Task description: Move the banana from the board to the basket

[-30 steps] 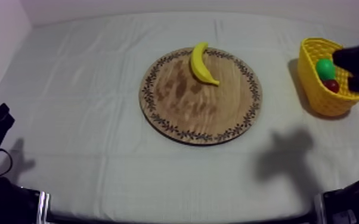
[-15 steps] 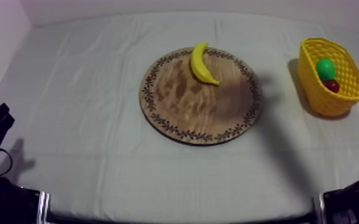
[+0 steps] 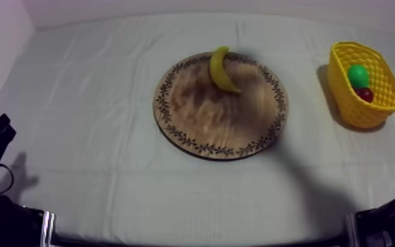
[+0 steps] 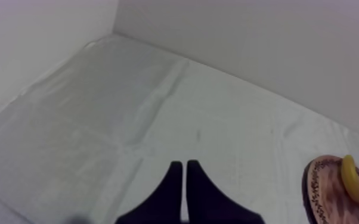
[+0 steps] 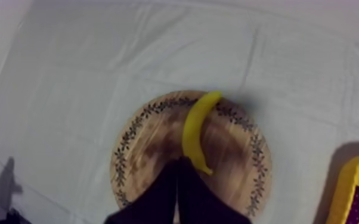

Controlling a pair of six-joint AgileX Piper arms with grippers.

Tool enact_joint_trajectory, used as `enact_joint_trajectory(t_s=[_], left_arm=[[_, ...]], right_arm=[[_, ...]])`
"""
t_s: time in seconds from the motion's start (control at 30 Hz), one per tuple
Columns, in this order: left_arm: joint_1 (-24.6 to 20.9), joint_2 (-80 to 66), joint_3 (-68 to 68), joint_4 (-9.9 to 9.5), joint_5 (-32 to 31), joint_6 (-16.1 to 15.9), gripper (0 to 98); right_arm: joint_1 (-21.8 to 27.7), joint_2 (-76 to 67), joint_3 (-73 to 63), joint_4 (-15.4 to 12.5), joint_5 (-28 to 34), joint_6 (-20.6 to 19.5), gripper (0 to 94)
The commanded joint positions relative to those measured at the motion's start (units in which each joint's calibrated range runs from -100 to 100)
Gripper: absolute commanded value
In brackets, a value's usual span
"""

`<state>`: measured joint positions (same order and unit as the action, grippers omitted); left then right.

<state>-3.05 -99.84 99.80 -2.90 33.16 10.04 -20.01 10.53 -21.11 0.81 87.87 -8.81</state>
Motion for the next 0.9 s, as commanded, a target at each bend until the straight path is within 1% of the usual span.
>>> enact_joint_trajectory(t_s=[0.0, 0.1, 0.17, 0.23, 0.37, 0.47, 0.57, 0.73, 0.87], left_arm=[[0.0, 0.0, 0.0, 0.0, 0.0, 0.0, 0.1], [0.0, 0.0, 0.0, 0.0, 0.0, 0.0, 0.1], [0.0, 0.0, 0.0, 0.0, 0.0, 0.0, 0.1], [0.0, 0.0, 0.0, 0.0, 0.0, 0.0, 0.1], [0.0, 0.0, 0.0, 0.0, 0.0, 0.0, 0.1], [0.0, 0.0, 0.0, 0.0, 0.0, 0.0, 0.1], [0.0, 0.0, 0.0, 0.0, 0.0, 0.0, 0.1], [0.0, 0.0, 0.0, 0.0, 0.0, 0.0, 0.1], [0.0, 0.0, 0.0, 0.0, 0.0, 0.0, 0.1]], right_arm=[[-0.2, 3.8, -3.8, 0.9, 0.8, -1.4, 0.5], [-0.4, 6.0, -5.2, 2.0, 1.7, -2.1, 1.7], [-0.5, 6.9, -5.6, 2.4, 2.4, -2.6, 5.5], [-0.5, 7.5, -5.9, 2.7, 3.4, -3.3, 13.5], [-0.5, 7.9, -6.6, 2.9, 6.0, -4.7, 33.8], [-0.6, 8.0, -7.1, 3.2, 7.5, -5.5, 44.5], [-0.8, 7.9, -7.3, 3.6, 8.3, -6.2, 52.8], [-0.9, 7.8, -7.0, 3.8, 8.9, -6.3, 64.3], [-1.0, 8.2, -6.3, 3.7, 9.0, -6.4, 68.0]])
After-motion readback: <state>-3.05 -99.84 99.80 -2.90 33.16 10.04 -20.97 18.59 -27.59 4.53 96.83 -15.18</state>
